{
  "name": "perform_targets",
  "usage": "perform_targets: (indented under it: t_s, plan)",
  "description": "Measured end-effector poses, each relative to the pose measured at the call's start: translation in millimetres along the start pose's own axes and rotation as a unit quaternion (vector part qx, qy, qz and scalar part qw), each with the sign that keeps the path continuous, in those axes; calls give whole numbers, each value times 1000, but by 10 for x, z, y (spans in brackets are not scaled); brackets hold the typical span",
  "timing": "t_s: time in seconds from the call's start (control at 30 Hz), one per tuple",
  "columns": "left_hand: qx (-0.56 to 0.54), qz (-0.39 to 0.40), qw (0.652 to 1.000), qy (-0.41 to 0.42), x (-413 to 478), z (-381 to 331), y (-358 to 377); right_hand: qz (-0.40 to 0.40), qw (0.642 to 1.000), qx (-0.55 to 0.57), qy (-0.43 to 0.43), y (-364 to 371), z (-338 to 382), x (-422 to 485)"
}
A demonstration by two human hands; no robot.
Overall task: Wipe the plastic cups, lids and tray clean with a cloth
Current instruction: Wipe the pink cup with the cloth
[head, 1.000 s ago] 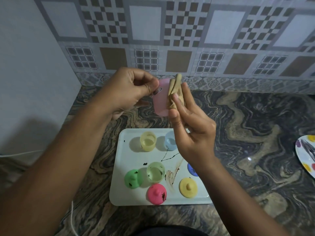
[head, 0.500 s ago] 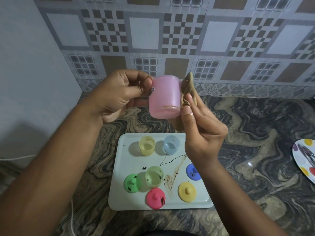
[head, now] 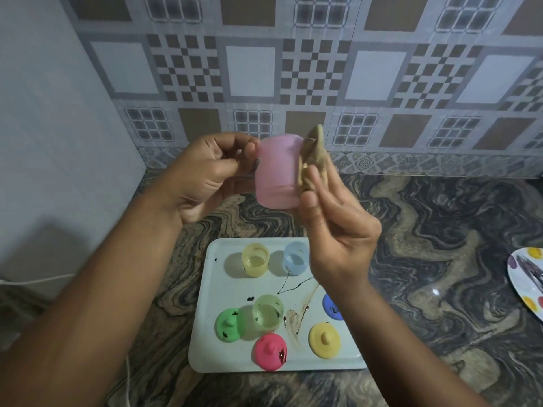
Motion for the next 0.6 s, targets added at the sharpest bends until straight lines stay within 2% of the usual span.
perform_targets:
  t_s: [0.1,0.27,0.37,0.47,0.6]
  plan:
    - [-16,6,1000,-10,2,24,14,31,999,-15,-33,72,20,21]
    - [-52,5,998,-22,-11,-10,-15,-28,998,-18,-46,28,9,77]
    - [-64,7,998,-21,-6,-52,-23,-27,999,-4,-32,52,18,73]
    - [-33,11,999,-16,10,-76,-49,-8,1000,6,-23,87,14,96]
    - [78,-25,996,25,13,-118,-76,23,999,-27,-34,115,-16,102]
Point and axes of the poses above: each hand's wrist, its own x-axis towards the middle knuckle, its own y-axis out of the palm, z = x × y, the point moved 1 cm from there along x, towards the middle knuckle, and after that the axes turned 5 degrees about -z, right-handed, at the moved point
